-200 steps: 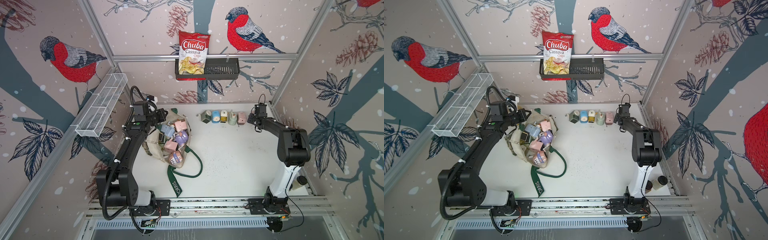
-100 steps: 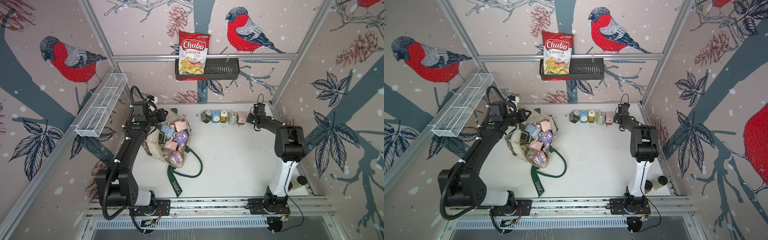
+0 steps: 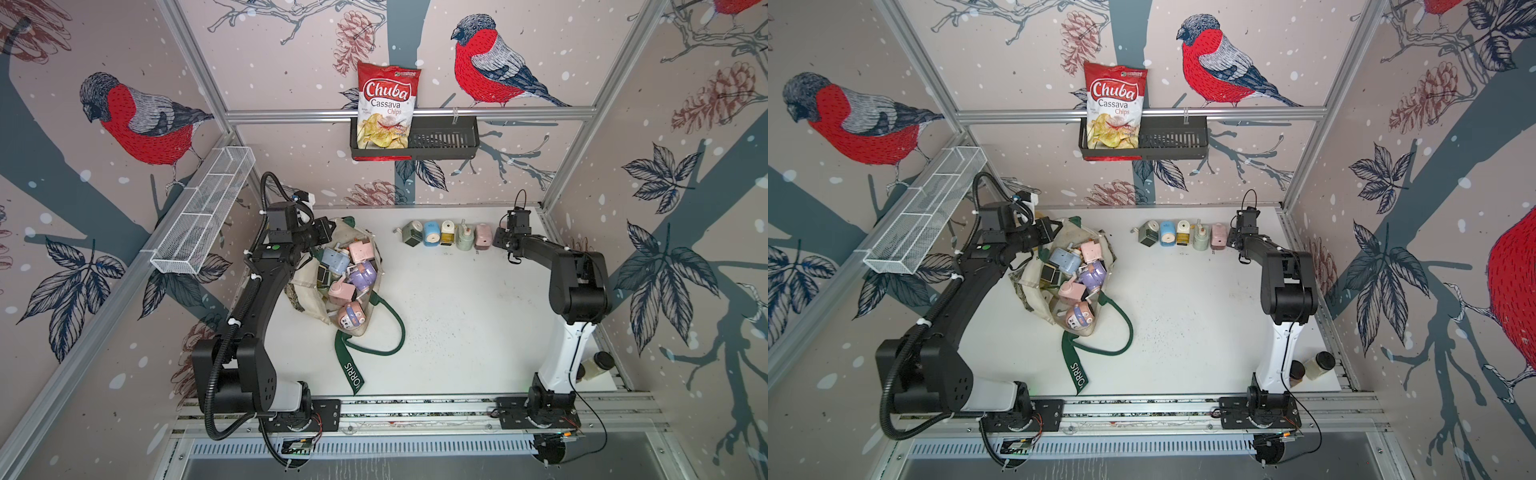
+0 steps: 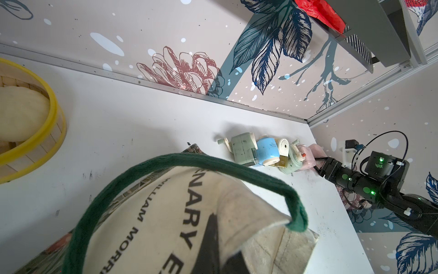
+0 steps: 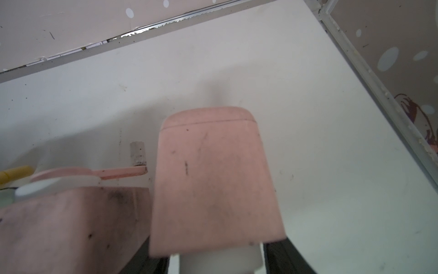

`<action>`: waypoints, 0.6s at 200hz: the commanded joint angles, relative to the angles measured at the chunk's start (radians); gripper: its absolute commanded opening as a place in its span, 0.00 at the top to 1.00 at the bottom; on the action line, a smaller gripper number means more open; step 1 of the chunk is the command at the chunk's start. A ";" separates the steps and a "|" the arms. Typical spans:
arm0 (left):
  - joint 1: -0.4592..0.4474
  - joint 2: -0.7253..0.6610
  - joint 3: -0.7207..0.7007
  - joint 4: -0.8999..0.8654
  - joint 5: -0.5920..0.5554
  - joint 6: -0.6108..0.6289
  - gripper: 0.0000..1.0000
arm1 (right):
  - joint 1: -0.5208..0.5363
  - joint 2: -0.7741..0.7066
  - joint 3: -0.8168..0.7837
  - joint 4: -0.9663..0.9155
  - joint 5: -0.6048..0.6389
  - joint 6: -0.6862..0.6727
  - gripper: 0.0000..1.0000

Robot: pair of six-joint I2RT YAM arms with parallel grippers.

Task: Take out the pencil sharpeners from the tote bags
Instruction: Place the pencil sharpener at the center of the board.

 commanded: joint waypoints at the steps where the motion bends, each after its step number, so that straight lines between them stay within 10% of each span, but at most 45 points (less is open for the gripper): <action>1: -0.003 -0.001 0.009 0.058 0.009 0.003 1.00 | 0.008 -0.023 -0.012 -0.022 -0.008 0.019 0.44; 120: -0.007 -0.002 0.009 0.056 0.007 0.006 1.00 | 0.010 -0.129 -0.055 -0.052 0.010 0.063 0.32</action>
